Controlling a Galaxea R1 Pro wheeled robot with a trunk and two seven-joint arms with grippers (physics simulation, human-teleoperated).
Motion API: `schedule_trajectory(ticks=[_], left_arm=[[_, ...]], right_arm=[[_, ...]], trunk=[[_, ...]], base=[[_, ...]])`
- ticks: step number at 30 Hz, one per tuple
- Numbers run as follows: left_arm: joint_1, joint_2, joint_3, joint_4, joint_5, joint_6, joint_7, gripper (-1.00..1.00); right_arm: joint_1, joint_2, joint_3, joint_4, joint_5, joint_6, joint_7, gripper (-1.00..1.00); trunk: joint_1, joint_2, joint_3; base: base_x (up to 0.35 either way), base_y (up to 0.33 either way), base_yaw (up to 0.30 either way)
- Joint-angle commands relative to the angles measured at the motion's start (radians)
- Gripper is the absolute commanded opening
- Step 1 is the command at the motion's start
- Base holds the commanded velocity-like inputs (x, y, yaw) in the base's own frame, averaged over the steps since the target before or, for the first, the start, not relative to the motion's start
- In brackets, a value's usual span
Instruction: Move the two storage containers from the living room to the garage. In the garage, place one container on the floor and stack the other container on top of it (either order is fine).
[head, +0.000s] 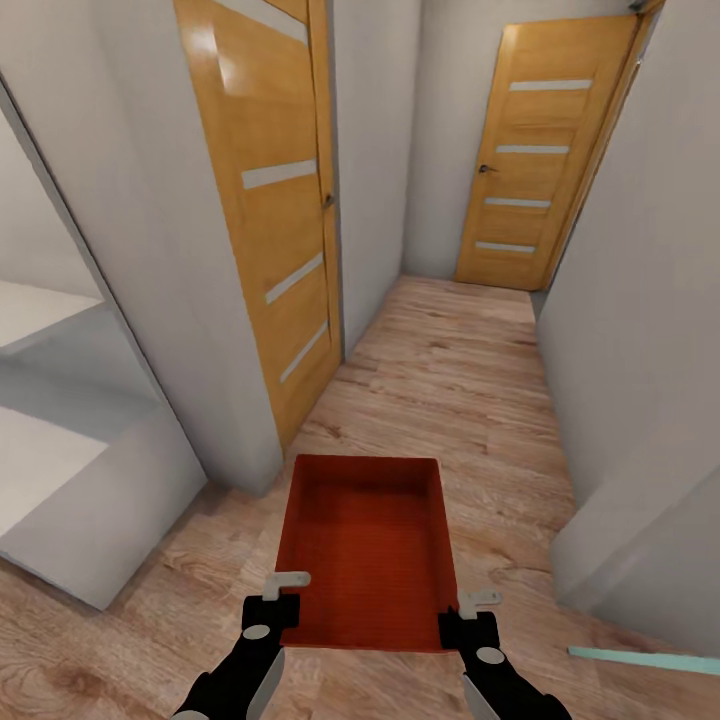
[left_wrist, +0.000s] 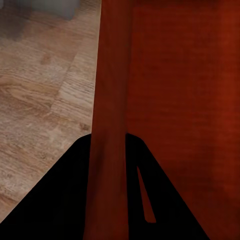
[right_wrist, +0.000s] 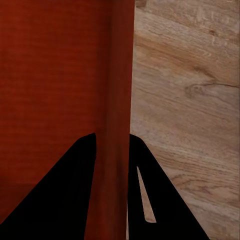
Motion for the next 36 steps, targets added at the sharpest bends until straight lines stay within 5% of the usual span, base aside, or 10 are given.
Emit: schedule_trajectory(ticks=[1, 36], left_arm=[[0.000, 0.000, -0.019, 0.046, -0.009, 0.003, -0.027, -1.00], [0.000, 0.000, -0.019, 0.046, -0.009, 0.002, -0.027, -1.00]], right_arm=[[-0.003, -0.035, 0.007, -0.004, 0.003, 0.001, -0.002, -1.00], [-0.003, -0.035, 0.007, -0.005, 0.003, 0.001, -0.001, -1.00]], trunk=[[0.001, 0.000, -0.001], [0.001, 0.000, -0.001]], base=[[0.330, 0.000, 0.000], [0.334, 0.000, -0.163]])
